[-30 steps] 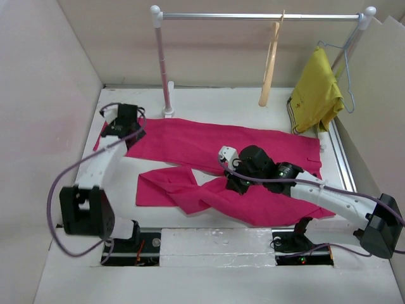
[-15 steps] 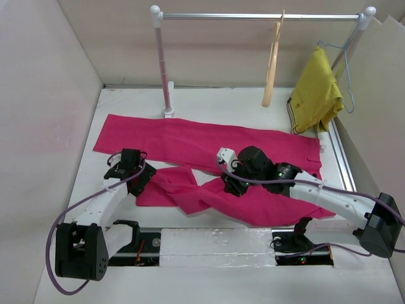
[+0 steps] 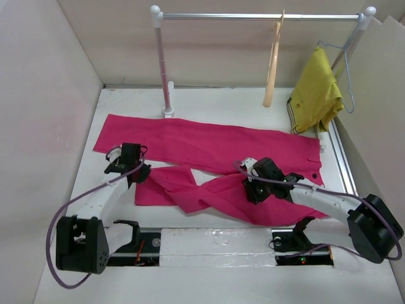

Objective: Place the trousers on the hanger
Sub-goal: Flatten out the trousers at the center of the board.

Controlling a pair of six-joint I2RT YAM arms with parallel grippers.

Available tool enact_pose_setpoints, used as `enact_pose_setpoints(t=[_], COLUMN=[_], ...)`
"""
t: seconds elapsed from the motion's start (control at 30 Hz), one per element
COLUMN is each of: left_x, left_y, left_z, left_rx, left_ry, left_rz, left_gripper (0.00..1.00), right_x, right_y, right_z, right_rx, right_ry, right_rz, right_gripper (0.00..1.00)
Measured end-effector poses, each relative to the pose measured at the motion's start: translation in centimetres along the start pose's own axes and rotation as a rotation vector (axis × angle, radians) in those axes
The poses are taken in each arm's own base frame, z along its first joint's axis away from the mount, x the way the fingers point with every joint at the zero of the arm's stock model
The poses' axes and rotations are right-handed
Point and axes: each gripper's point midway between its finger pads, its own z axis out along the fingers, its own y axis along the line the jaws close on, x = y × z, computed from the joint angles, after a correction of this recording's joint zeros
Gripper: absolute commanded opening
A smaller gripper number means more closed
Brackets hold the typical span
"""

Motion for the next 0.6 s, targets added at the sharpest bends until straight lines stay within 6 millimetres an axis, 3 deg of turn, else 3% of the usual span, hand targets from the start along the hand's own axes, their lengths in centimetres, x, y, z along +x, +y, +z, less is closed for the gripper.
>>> enact_pose_setpoints(t=[0.07, 0.13, 0.27, 0.37, 0.43, 0.6], left_x=[-1.8, -4.1, -8.8, -11.2, -11.2, -11.6], left_y=[-1.4, -3.4, -7.0, -8.2, -7.3, -3.8], left_z=[-2.1, -5.6, -14.9, -21.1, -22.4, -22.5], left_rx=[0.033, 0.115, 0.322, 0.411, 0.375, 0.22], left_ry=[-0.056, -0.137, -0.319, -0.407, -0.412, -0.447], left_rz=[0.003, -0.006, -0.053, -0.068, -0.048, -0.011], left_gripper=[0.0, 0.0, 0.0, 0.0, 0.0, 0.0], right_x=[0.2, -0.7, -2.2, -3.2, -3.5, -2.6], right_y=[-0.7, -1.3, -2.0, -2.2, -2.2, -2.8], right_z=[0.6, 1.0, 1.9, 2.5, 2.6, 1.7], right_rx=[0.012, 0.013, -0.009, -0.037, -0.051, -0.023], right_ry=[-0.009, -0.048, -0.114, -0.17, -0.189, -0.196], right_rz=[0.045, 0.083, 0.145, 0.174, 0.183, 0.201], right_gripper=[0.37, 0.36, 0.35, 0.35, 0.35, 0.35])
